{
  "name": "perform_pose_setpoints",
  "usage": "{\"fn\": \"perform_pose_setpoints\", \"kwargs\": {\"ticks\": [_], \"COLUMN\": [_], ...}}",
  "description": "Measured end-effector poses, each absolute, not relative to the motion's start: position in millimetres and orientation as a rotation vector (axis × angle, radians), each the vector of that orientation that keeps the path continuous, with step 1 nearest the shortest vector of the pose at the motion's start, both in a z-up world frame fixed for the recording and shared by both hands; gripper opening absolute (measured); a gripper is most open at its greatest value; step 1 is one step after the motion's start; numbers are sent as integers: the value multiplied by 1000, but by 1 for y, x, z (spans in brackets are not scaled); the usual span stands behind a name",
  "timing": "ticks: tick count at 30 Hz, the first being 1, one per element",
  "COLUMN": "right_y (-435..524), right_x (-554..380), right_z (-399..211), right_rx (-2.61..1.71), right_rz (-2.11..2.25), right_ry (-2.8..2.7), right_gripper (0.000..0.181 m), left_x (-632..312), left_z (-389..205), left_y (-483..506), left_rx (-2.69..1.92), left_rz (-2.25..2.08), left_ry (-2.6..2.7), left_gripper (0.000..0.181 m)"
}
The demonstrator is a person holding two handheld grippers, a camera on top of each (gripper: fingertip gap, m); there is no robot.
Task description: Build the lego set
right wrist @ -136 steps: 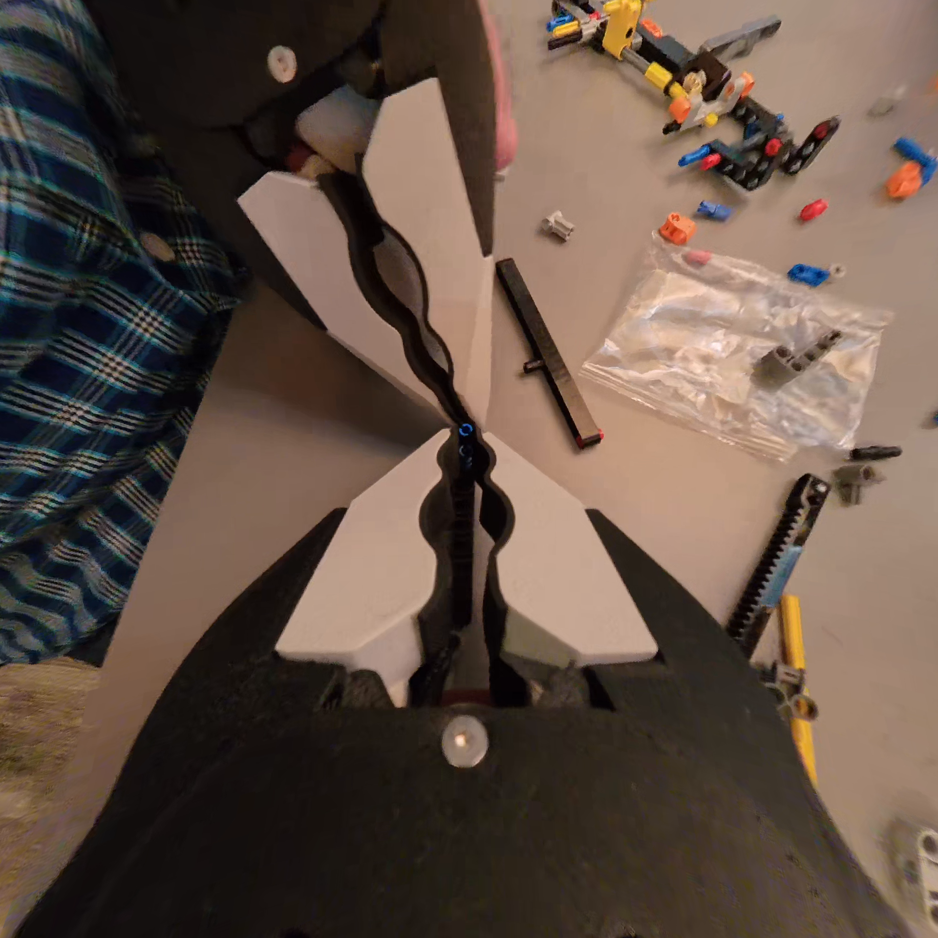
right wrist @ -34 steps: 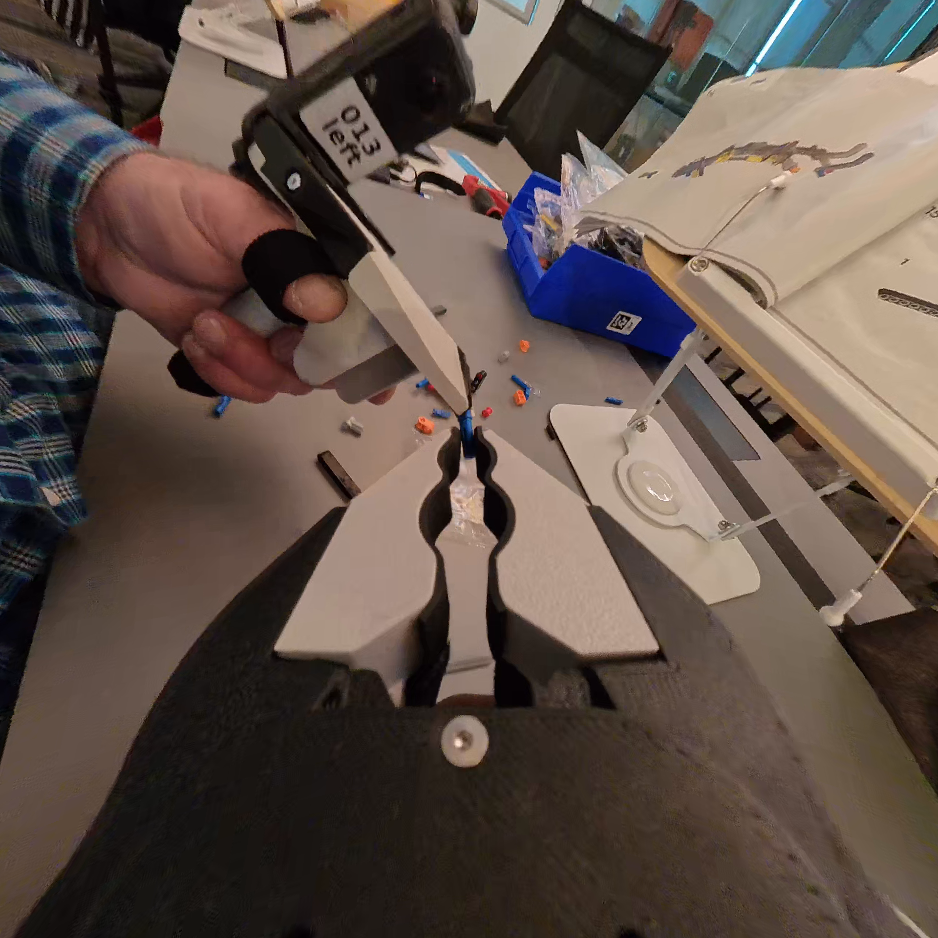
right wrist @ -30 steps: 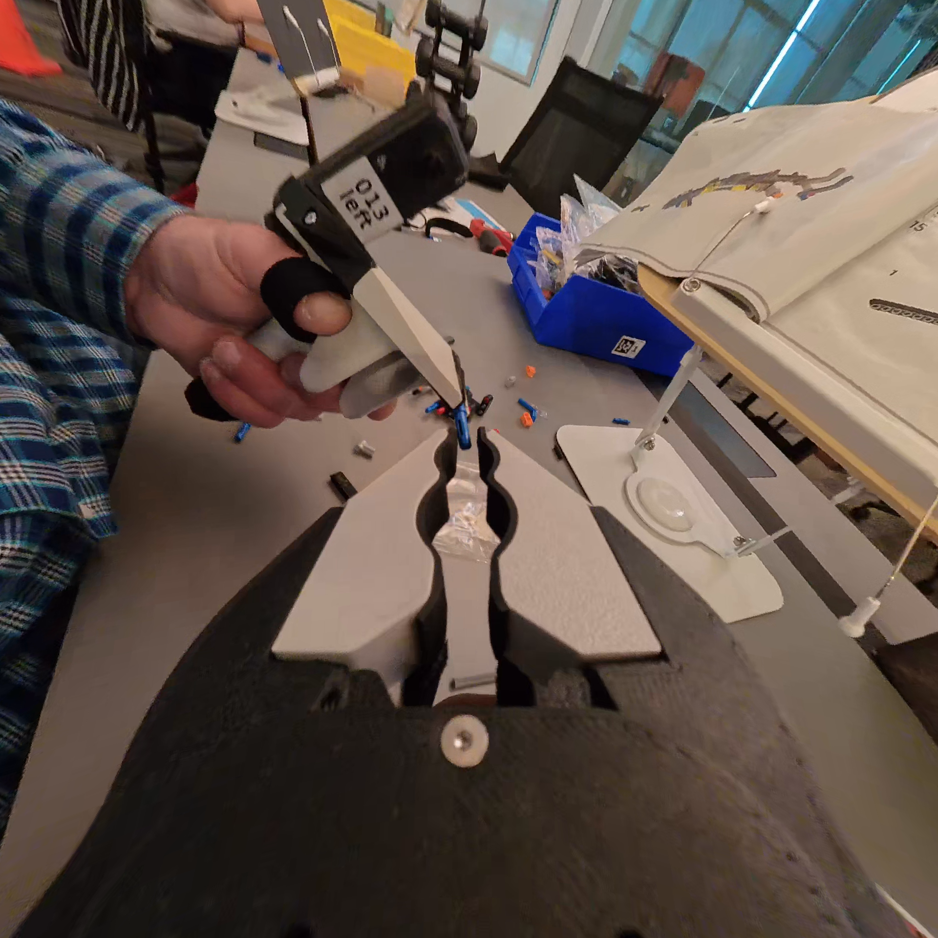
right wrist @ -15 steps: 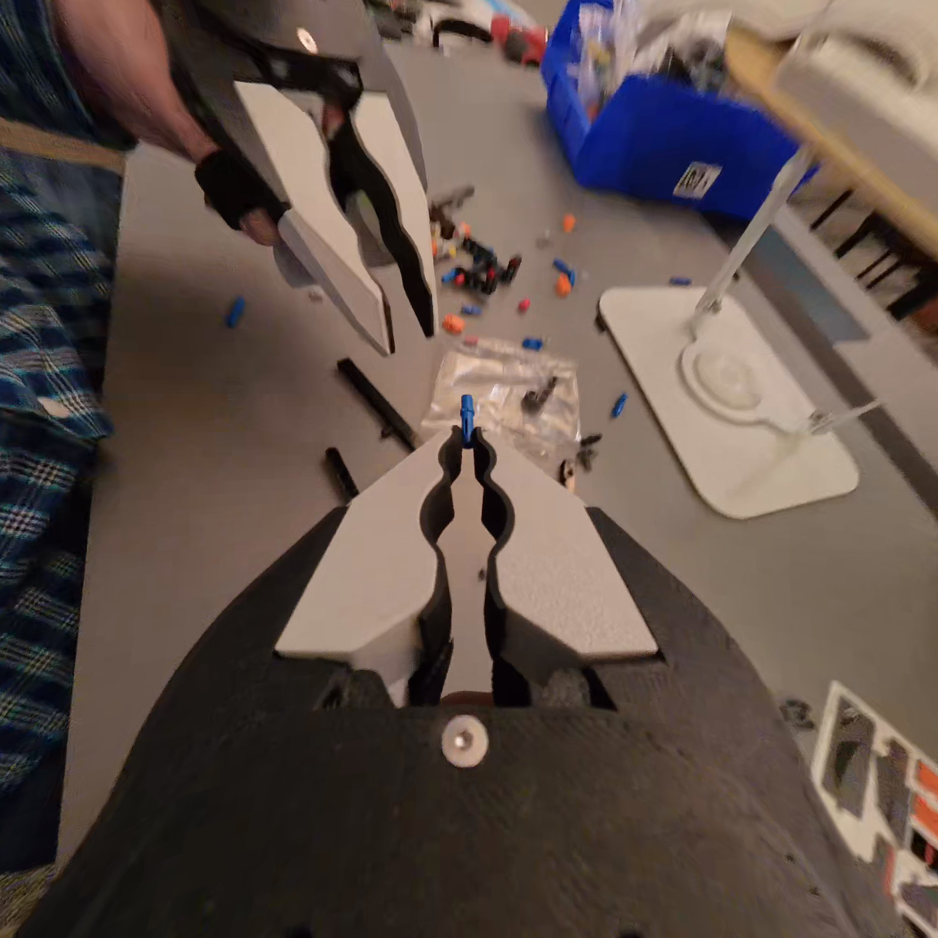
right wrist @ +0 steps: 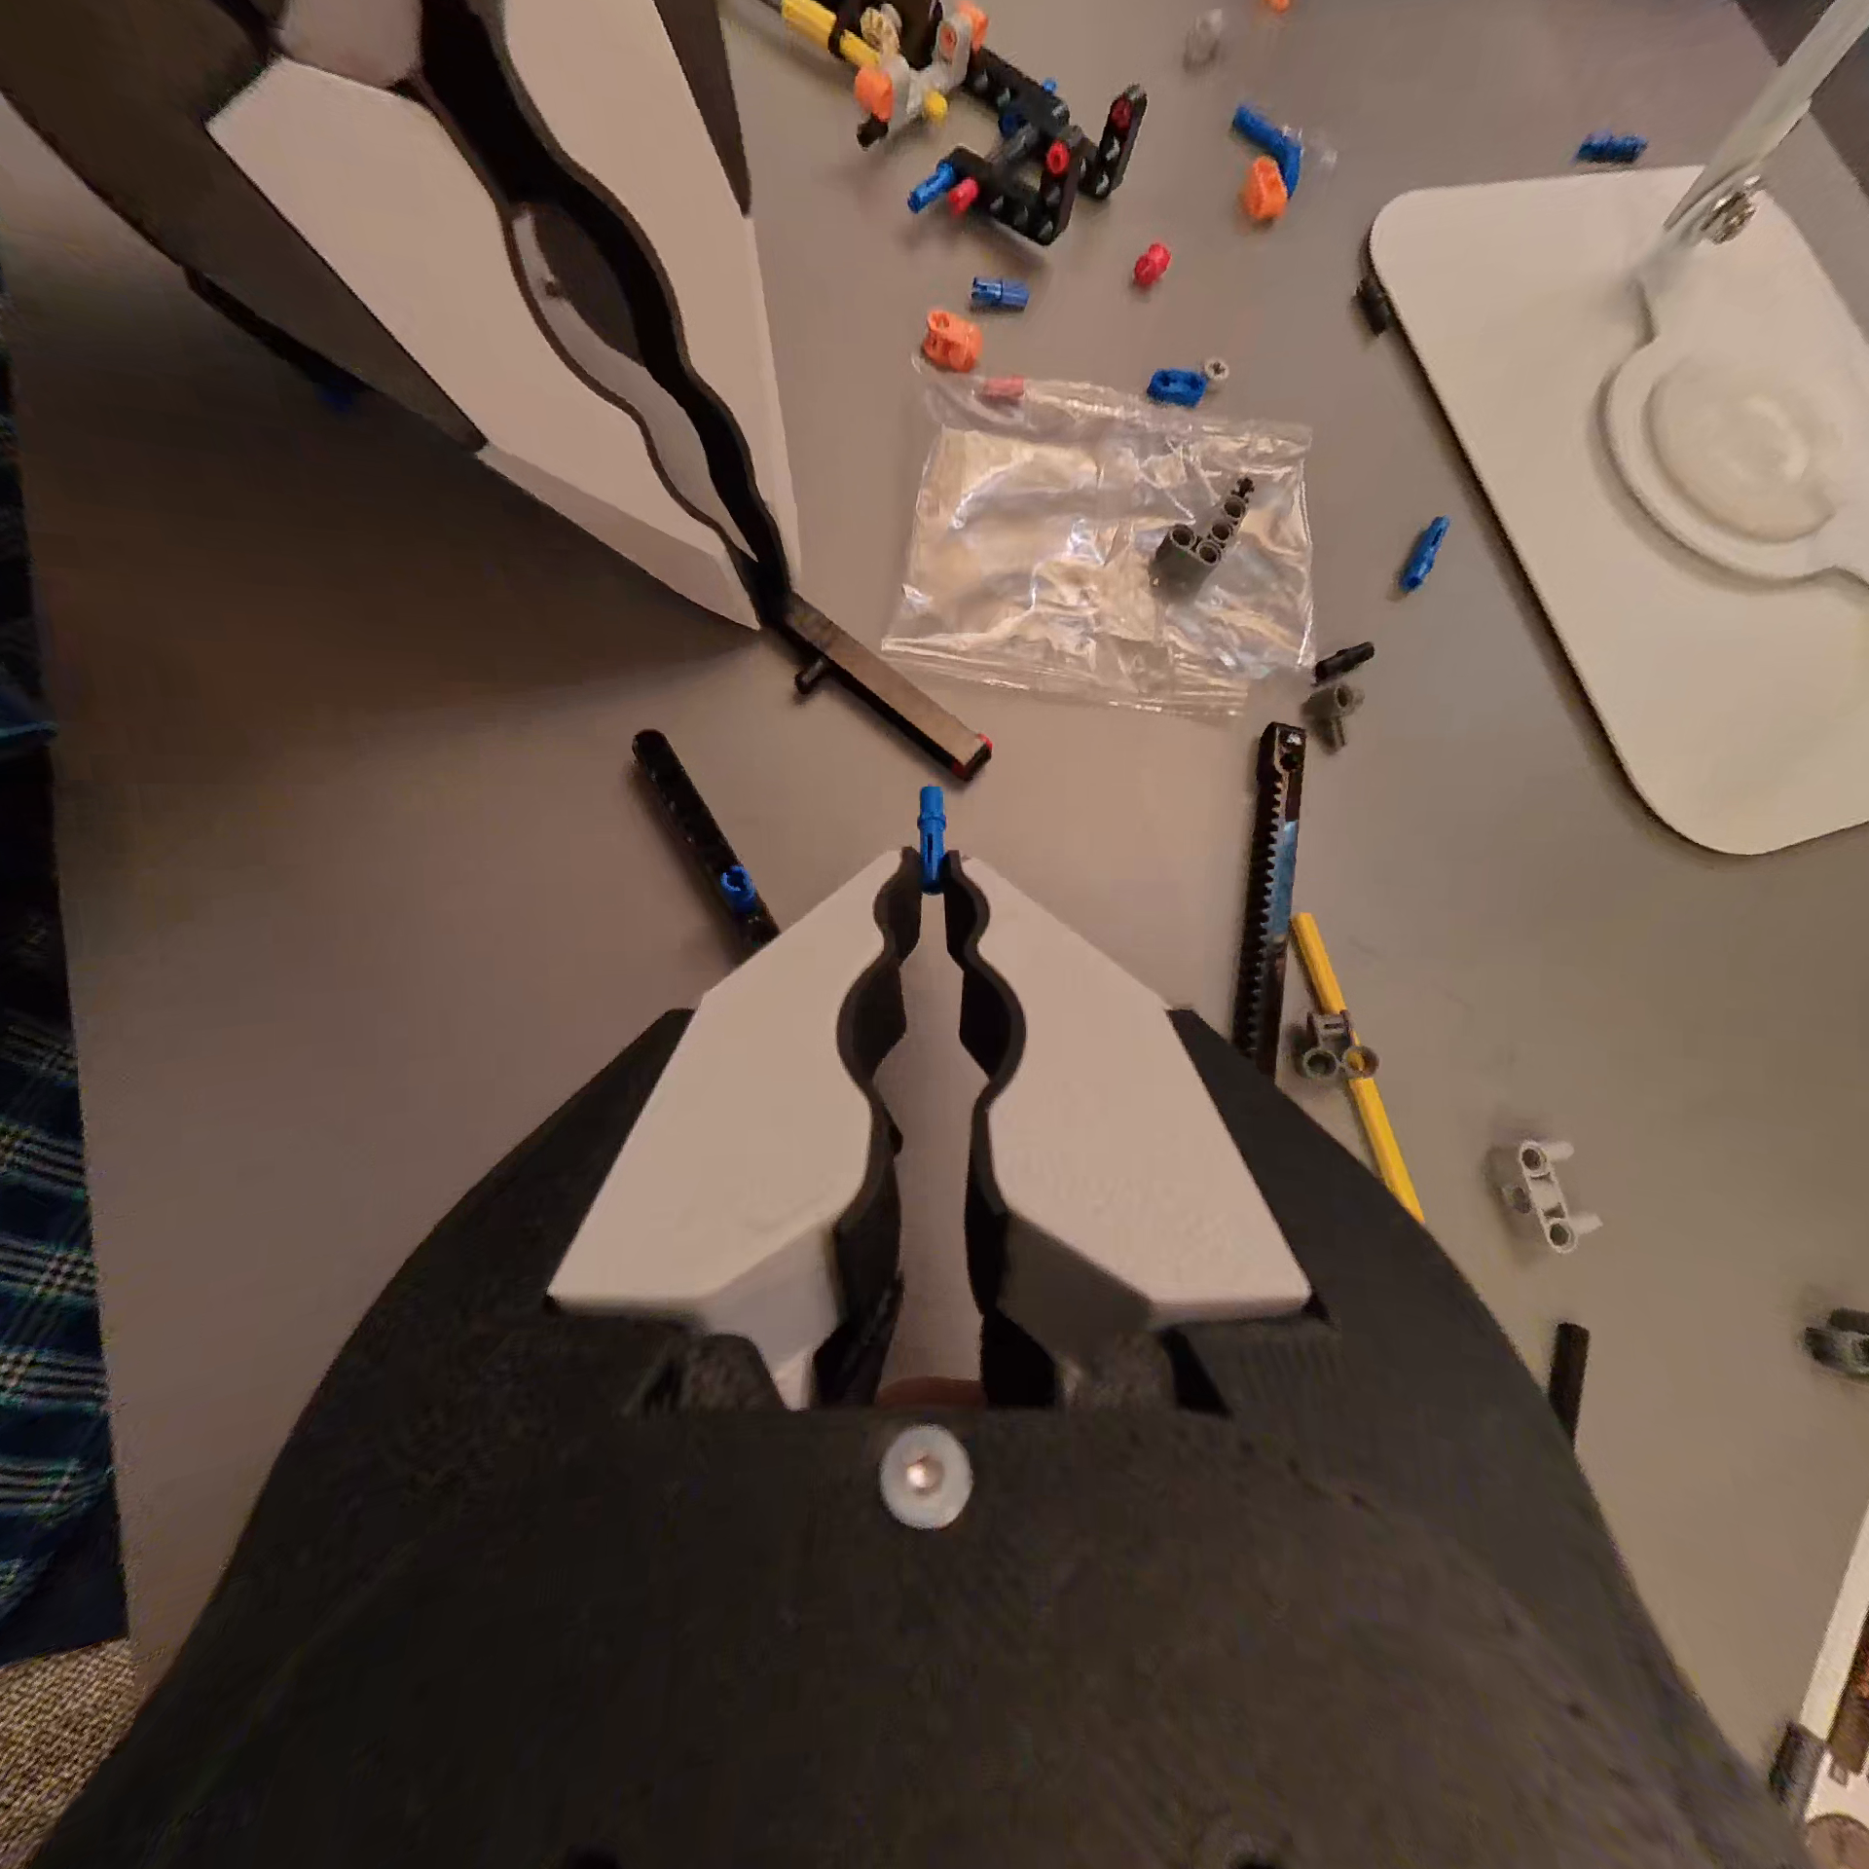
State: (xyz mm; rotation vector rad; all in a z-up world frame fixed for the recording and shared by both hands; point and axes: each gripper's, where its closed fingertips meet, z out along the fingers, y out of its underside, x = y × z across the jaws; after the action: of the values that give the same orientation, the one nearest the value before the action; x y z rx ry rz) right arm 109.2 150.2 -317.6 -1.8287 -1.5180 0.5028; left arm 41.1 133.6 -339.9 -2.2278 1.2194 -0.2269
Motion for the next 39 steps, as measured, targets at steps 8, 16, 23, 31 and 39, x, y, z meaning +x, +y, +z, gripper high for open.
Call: {"fn": "perform_pose_setpoints", "kwargs": {"ticks": [8,16,23,31,39], "right_y": [151,157,160,162,165], "right_x": [102,94,90,87,83], "right_z": [-331,-334,-333,-329,-331], "right_rx": [-1877,-1904,-1882,-1867,-1861], "right_rz": [479,497,498,487,458], "right_ry": [-1540,-1505,-1472,-1484,-1522], "right_gripper": [2,2,2,2,2], "left_x": [51,46,51,63,61], "left_z": [-324,-340,-339,-336,-331], "left_y": [131,136,132,123,122], "left_rx": [-2237,-2268,-2339,-2421,-2341], "left_rz": [-292,-236,-370,-764,-716], "left_ry": [1096,1203,1089,848,923], "left_gripper": [33,6,6,6,35]}}
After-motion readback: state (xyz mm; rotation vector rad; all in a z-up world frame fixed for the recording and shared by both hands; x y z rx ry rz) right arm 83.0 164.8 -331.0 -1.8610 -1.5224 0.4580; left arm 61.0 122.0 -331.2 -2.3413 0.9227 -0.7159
